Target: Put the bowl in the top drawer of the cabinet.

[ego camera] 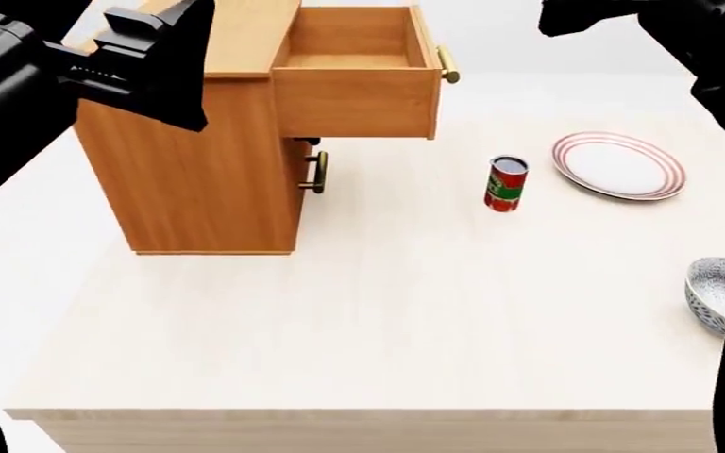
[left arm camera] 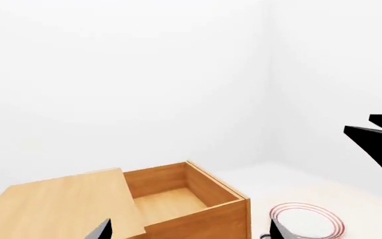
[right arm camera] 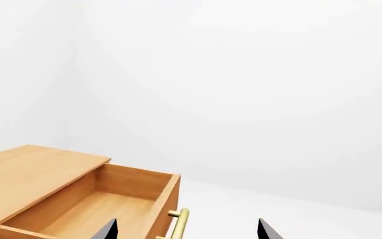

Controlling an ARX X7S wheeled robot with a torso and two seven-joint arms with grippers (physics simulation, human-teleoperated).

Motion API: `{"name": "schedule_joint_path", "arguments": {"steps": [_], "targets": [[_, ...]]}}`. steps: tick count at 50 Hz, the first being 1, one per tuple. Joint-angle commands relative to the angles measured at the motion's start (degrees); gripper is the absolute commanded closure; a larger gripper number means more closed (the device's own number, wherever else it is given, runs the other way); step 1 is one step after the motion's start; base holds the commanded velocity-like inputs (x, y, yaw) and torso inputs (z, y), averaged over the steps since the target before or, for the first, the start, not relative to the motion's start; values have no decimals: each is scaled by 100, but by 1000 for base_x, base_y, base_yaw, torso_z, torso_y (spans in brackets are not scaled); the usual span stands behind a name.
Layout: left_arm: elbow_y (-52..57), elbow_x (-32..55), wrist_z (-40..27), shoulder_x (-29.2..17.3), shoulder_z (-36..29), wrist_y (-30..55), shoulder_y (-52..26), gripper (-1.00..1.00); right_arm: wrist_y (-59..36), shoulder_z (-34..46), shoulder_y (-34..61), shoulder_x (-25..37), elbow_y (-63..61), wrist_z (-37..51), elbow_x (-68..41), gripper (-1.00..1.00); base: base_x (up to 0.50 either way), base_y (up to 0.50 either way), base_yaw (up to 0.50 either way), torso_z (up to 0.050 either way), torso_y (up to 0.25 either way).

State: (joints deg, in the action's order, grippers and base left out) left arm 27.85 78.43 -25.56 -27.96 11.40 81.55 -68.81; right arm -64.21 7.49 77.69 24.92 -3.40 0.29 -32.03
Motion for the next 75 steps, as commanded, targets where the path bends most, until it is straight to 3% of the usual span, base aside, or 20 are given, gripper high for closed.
{"name": "schedule_joint_path", "arguments": {"steps": [1,18,25,42,64,75], "targets": [[-250,761,-790,-201,47,396,-203,-100,471,469,397,-26,1014,-334,320,-100,129,0,0,0,0],[-350,1081,-1127,-424,-157,297,-75,-100,1604,972,952,-145,3322,-953,889,-100,131,0,0,0,0],[-320,1489,-1474,-577,-119,235,-39,-100,2175,1230,1306,-384,4416,-1174,1166,-100,130,0,0,0,0],[-267,1724,-1550,-730,-200,30,43,-100,3871,1537,1957,-1195,7102,-1404,1629,-100,131,0,0,0,0],[-147,2421,-2073,-1028,-259,-262,94,-100,3827,1550,2007,-1122,7088,-1482,1629,-100,130,0,0,0,0],[-111,2364,-2007,-1074,-275,-334,90,-100,3959,1585,2114,-1188,7344,-1543,1666,-100,131,0,0,0,0]]}}
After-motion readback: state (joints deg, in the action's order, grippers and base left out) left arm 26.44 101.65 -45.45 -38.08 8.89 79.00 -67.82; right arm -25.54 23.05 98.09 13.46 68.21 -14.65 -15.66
